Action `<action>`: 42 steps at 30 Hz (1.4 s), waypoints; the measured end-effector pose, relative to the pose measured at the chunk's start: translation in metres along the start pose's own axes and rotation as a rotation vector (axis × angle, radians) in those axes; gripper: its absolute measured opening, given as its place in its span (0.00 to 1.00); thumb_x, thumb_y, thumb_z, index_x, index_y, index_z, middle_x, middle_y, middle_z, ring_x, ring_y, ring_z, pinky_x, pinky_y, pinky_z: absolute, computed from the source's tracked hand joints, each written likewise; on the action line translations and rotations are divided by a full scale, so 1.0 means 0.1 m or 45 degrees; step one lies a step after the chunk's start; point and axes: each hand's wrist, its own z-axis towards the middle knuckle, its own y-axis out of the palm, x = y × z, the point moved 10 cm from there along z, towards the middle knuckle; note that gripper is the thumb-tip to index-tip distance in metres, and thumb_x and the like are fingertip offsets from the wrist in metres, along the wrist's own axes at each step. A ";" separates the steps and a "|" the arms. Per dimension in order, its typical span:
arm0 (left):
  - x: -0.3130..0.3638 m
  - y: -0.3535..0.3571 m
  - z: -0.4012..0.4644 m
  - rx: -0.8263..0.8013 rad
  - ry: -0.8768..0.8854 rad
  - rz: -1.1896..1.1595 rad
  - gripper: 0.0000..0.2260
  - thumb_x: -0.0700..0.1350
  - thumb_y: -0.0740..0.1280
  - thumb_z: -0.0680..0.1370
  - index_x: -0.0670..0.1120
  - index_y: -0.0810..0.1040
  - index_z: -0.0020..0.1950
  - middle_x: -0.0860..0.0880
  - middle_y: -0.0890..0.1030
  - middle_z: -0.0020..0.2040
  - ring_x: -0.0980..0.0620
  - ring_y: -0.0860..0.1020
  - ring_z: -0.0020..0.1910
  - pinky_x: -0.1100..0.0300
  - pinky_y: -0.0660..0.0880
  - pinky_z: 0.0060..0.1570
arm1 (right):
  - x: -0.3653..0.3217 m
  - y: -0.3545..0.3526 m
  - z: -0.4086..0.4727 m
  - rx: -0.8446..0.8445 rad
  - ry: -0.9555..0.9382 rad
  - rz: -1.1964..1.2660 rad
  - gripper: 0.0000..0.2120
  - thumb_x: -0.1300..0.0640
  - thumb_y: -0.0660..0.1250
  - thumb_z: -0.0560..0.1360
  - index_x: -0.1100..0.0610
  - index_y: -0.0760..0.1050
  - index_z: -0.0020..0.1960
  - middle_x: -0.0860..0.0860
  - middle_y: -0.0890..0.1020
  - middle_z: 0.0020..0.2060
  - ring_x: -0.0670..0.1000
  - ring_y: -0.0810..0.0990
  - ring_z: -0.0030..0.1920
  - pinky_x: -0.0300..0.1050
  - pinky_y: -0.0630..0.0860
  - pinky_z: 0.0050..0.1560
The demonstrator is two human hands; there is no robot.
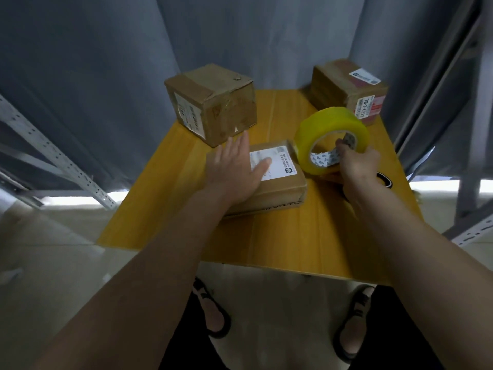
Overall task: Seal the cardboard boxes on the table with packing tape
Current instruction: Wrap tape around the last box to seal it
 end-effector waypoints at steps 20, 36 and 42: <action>0.38 0.35 0.13 -0.462 0.107 0.353 0.65 0.77 0.69 0.55 0.54 0.33 0.77 0.38 0.40 0.78 0.36 0.40 0.77 0.32 0.36 0.69 | -0.11 0.02 0.11 -0.019 -0.198 -0.345 0.15 0.53 0.68 0.76 0.59 0.75 0.60 0.57 0.81 0.55 0.57 0.80 0.55 0.56 0.76 0.59; 0.55 -0.29 -0.01 0.010 0.087 -0.416 0.58 0.75 0.68 0.55 0.58 0.46 0.79 0.46 0.62 0.69 0.46 0.59 0.69 0.47 0.60 0.69 | -0.15 0.57 -0.46 -0.426 0.369 0.642 0.17 0.56 0.74 0.71 0.60 0.78 0.58 0.58 0.84 0.49 0.57 0.84 0.46 0.52 0.82 0.49; 0.71 -0.57 -0.04 0.080 0.174 -0.494 0.59 0.72 0.70 0.56 0.56 0.43 0.78 0.48 0.58 0.71 0.46 0.56 0.72 0.46 0.58 0.71 | -0.74 0.47 -0.50 -0.382 0.015 0.571 0.15 0.57 0.69 0.76 0.57 0.76 0.61 0.55 0.85 0.51 0.54 0.85 0.48 0.50 0.82 0.48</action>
